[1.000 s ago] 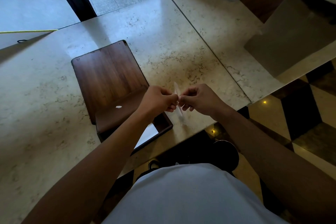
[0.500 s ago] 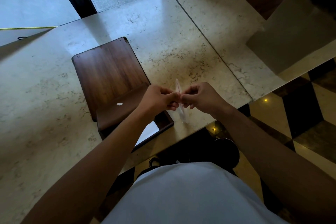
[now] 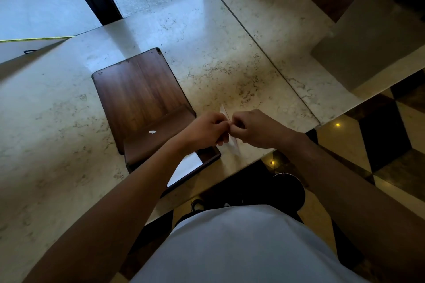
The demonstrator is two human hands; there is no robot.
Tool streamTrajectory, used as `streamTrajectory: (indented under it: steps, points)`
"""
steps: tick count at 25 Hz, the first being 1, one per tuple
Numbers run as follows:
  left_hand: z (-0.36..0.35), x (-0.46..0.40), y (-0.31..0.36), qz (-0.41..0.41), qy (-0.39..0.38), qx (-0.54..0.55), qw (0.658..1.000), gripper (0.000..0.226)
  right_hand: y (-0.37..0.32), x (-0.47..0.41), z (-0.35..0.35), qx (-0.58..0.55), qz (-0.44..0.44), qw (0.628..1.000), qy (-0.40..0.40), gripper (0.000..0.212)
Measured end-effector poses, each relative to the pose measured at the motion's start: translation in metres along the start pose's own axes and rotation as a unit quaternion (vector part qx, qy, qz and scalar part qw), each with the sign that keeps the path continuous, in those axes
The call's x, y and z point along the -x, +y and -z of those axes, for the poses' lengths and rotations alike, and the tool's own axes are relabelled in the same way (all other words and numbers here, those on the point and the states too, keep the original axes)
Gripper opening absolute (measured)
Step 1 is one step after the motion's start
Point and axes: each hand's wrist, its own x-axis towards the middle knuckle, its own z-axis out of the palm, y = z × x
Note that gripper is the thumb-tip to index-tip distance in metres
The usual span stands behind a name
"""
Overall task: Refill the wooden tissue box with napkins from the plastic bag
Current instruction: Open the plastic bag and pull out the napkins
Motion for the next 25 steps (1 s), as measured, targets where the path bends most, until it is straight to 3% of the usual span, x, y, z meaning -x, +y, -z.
streamTrajectory:
  steps: [5, 13, 19, 25]
  points:
    - [-0.004, 0.002, 0.002, -0.015, -0.028, -0.035, 0.999, 0.029, 0.000, -0.001, 0.008, 0.008, 0.019, 0.999, -0.048, 0.032]
    - [-0.010, 0.001, -0.001, -0.047, 0.029, -0.002, 0.998, 0.029, 0.001, -0.001, -0.001, -0.099, 0.026, 0.995, 0.020, 0.037]
    - [-0.006, -0.003, -0.003, -0.009, 0.144, -0.141, 0.979, 0.033, 0.009, -0.006, 0.009, 0.001, -0.005, 0.989, 0.151, 0.038]
    - [0.024, -0.006, 0.005, 0.028, 0.126, -0.311, 0.942, 0.034, 0.019, -0.004, 0.026, 0.144, -0.071, 0.975, 0.153, 0.033]
